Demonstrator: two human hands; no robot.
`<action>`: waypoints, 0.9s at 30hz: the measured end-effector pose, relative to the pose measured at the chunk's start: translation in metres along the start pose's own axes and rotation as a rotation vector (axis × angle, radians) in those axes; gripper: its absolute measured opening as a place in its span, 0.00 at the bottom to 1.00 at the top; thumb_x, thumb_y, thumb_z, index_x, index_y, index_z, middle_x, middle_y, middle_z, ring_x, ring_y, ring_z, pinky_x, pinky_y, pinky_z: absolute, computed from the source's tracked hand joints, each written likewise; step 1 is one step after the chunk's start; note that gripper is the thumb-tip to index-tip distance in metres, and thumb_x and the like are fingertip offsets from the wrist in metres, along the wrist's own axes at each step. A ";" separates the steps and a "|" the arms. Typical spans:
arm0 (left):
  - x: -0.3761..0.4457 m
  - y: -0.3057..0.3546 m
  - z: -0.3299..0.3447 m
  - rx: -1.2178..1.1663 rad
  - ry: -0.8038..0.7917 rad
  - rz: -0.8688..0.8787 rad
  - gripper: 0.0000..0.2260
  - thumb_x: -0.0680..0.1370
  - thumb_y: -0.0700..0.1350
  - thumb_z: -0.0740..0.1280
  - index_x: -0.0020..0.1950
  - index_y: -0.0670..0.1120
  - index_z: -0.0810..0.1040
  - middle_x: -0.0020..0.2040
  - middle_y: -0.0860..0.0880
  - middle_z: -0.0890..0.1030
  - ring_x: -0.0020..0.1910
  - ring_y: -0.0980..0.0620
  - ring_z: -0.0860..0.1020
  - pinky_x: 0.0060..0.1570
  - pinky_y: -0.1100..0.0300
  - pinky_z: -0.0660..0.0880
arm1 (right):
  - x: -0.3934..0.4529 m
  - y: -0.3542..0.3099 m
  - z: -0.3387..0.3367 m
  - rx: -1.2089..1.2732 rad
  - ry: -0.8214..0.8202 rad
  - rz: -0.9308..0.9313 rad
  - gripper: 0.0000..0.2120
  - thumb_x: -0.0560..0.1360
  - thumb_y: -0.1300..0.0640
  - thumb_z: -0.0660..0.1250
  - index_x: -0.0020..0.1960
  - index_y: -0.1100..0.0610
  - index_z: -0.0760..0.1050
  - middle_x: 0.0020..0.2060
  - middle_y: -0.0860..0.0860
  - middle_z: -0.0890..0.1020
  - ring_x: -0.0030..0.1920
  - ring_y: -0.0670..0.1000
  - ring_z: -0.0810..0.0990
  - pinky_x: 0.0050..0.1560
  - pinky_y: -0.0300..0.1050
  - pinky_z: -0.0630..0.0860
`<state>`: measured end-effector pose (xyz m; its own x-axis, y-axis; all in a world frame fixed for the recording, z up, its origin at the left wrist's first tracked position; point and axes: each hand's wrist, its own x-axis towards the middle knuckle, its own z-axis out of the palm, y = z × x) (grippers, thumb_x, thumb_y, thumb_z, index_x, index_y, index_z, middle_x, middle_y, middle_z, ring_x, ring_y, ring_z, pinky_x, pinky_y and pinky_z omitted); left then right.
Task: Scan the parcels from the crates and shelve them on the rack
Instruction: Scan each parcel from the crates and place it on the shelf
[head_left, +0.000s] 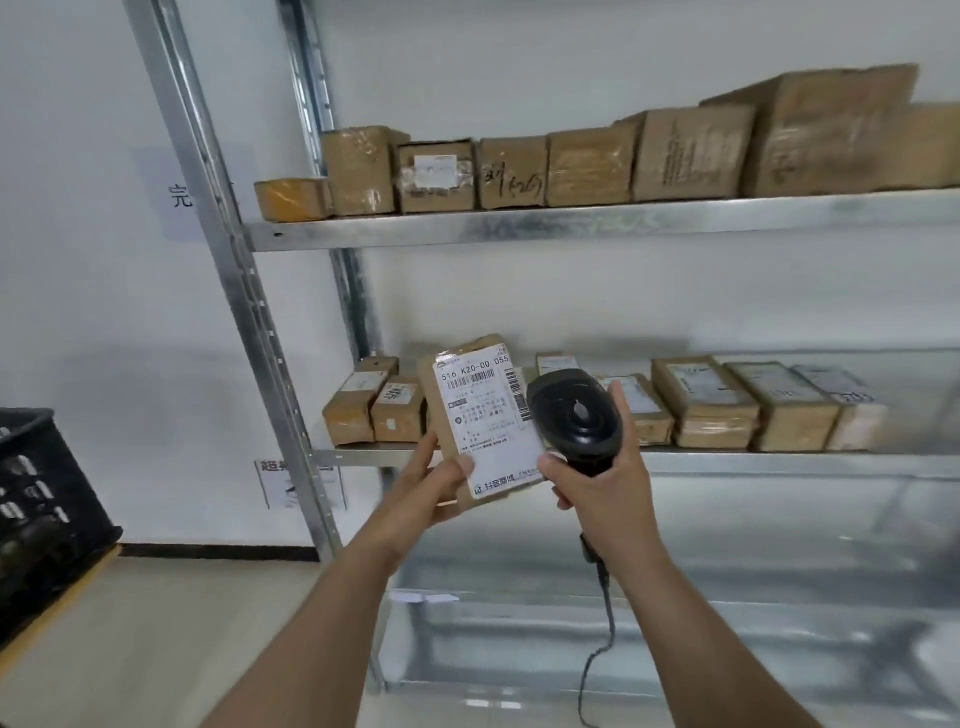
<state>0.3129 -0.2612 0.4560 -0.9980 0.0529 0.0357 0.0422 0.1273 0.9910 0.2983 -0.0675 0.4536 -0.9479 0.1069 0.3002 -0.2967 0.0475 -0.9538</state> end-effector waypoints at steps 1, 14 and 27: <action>0.003 0.002 0.018 0.005 -0.001 -0.001 0.17 0.80 0.51 0.64 0.67 0.62 0.68 0.55 0.57 0.83 0.53 0.56 0.82 0.57 0.55 0.78 | 0.001 0.002 -0.016 -0.001 0.022 0.007 0.49 0.70 0.67 0.74 0.78 0.39 0.52 0.55 0.43 0.81 0.37 0.49 0.79 0.32 0.40 0.78; 0.044 0.026 0.252 0.239 -0.294 0.119 0.39 0.71 0.49 0.75 0.73 0.67 0.55 0.61 0.65 0.77 0.62 0.61 0.75 0.61 0.56 0.73 | 0.009 0.019 -0.235 -0.088 0.385 0.037 0.47 0.70 0.66 0.72 0.79 0.42 0.52 0.52 0.46 0.83 0.38 0.51 0.81 0.32 0.36 0.76; 0.115 0.031 0.392 0.274 -0.465 0.239 0.35 0.74 0.46 0.73 0.61 0.79 0.54 0.54 0.70 0.75 0.53 0.69 0.77 0.53 0.68 0.73 | 0.050 0.047 -0.369 -0.115 0.592 0.071 0.46 0.71 0.66 0.72 0.79 0.42 0.51 0.56 0.55 0.82 0.36 0.51 0.79 0.31 0.36 0.75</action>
<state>0.2180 0.1370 0.4402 -0.8360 0.5325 0.1326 0.3364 0.3065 0.8904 0.2797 0.3069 0.4291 -0.7292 0.6466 0.2239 -0.1892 0.1239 -0.9741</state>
